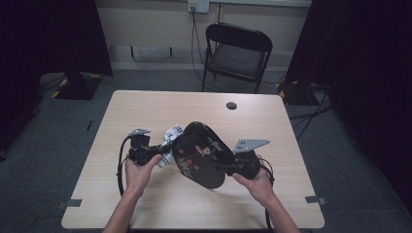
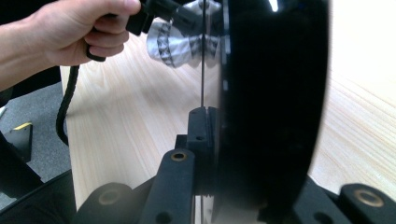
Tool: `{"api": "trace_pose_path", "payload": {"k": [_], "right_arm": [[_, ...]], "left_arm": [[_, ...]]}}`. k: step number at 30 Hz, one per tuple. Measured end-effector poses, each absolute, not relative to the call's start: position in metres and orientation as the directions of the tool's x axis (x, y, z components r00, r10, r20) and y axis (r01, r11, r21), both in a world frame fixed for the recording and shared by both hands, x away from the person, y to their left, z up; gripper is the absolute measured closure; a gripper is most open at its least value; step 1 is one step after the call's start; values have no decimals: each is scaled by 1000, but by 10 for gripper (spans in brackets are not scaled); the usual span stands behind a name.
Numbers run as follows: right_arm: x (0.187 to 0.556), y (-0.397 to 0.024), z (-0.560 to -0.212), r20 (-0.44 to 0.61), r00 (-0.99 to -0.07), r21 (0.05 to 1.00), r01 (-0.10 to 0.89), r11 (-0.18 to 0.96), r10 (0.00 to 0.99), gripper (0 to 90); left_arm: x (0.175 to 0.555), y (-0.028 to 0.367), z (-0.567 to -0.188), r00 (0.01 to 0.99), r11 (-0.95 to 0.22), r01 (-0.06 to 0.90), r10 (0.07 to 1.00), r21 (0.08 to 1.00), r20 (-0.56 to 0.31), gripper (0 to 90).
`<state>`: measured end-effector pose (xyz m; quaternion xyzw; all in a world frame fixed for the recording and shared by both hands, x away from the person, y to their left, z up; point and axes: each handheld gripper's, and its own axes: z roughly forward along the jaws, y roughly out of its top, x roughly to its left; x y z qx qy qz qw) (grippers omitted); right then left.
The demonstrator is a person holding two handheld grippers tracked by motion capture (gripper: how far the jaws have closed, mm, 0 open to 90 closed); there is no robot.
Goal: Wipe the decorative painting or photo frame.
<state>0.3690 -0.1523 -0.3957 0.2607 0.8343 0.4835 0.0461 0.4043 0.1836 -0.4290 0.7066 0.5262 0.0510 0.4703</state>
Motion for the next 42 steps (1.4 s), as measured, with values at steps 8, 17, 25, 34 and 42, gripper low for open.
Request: {"api": "trace_pose_path", "payload": {"k": [8,17,25,34,42], "right_arm": [[369,-152,-396,173,-860,832,389,396,480,813],[369,-151,-396,172,-862,831,387,399,477,813],[369,-150,-396,172,-863,831,386,400,475,813],[368,-150,-396,171,-862,831,386,400,478,812],[368,-150,-395,168,-861,830,386,402,480,812]], "left_arm": [[403,183,-434,446,-39,718,792,695,-417,792],[397,182,-442,493,-133,725,785,676,-374,791],[395,172,-447,541,-250,706,794,663,-277,793],[394,161,-458,578,-337,703,784,626,-227,792],[393,156,-461,595,-374,693,779,617,-196,793]]}}
